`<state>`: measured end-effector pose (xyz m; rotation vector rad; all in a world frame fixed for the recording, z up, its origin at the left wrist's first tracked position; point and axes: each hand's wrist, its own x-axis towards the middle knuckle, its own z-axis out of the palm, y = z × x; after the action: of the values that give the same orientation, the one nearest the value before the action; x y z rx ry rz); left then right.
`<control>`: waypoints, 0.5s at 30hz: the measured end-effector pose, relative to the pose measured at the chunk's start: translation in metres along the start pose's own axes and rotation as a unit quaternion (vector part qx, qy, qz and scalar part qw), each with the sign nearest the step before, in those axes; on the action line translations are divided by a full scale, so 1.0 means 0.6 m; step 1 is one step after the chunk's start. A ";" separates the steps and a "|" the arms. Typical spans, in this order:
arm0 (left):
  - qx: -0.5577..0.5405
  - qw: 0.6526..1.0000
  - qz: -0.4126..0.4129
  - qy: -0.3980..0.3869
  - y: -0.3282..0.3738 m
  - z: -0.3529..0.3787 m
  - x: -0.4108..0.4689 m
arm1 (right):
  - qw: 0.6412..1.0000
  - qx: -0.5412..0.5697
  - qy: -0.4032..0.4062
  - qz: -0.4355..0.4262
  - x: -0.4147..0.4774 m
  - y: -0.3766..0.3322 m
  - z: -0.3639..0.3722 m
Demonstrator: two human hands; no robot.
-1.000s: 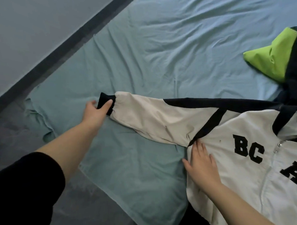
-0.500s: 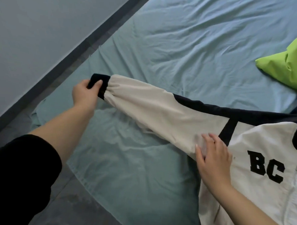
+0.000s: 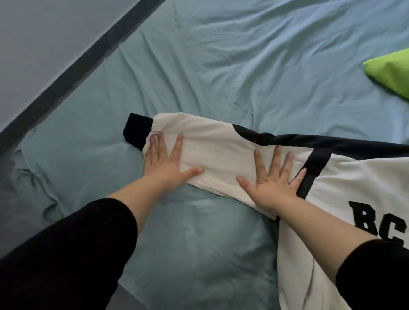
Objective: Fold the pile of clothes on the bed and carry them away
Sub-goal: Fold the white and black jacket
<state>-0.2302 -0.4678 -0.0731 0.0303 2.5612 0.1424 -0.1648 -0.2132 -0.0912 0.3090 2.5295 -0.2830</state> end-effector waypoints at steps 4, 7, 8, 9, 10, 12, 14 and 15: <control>0.030 0.999 -0.036 -0.008 0.015 -0.008 -0.003 | 0.999 -0.006 -0.036 -0.005 0.010 0.000 -0.007; 0.015 0.999 -0.029 0.010 0.069 -0.002 -0.051 | 0.997 0.046 0.033 -0.055 -0.029 0.015 -0.019; 0.005 1.000 -0.008 0.016 0.089 0.006 -0.074 | 0.993 0.061 0.074 -0.071 -0.054 0.027 -0.019; 0.002 0.999 0.025 0.023 0.114 0.019 -0.101 | 0.989 0.063 0.107 -0.075 -0.084 0.045 -0.010; 0.000 0.997 0.064 0.030 0.142 0.037 -0.132 | 0.989 0.053 0.122 -0.067 -0.120 0.067 0.006; -0.005 0.987 0.157 0.041 0.209 0.085 -0.200 | 0.994 0.025 0.102 -0.030 -0.208 0.127 0.054; 0.023 0.966 0.256 0.020 0.262 0.146 -0.266 | 0.996 0.014 0.086 -0.005 -0.302 0.190 0.111; 0.058 0.953 0.297 -0.008 0.280 0.177 -0.293 | 0.997 0.015 0.076 0.001 -0.342 0.216 0.130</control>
<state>-0.0262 -0.3000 -0.0482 0.8454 2.4622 0.2150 0.0779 -0.1432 -0.0565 0.3555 2.6758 -0.3079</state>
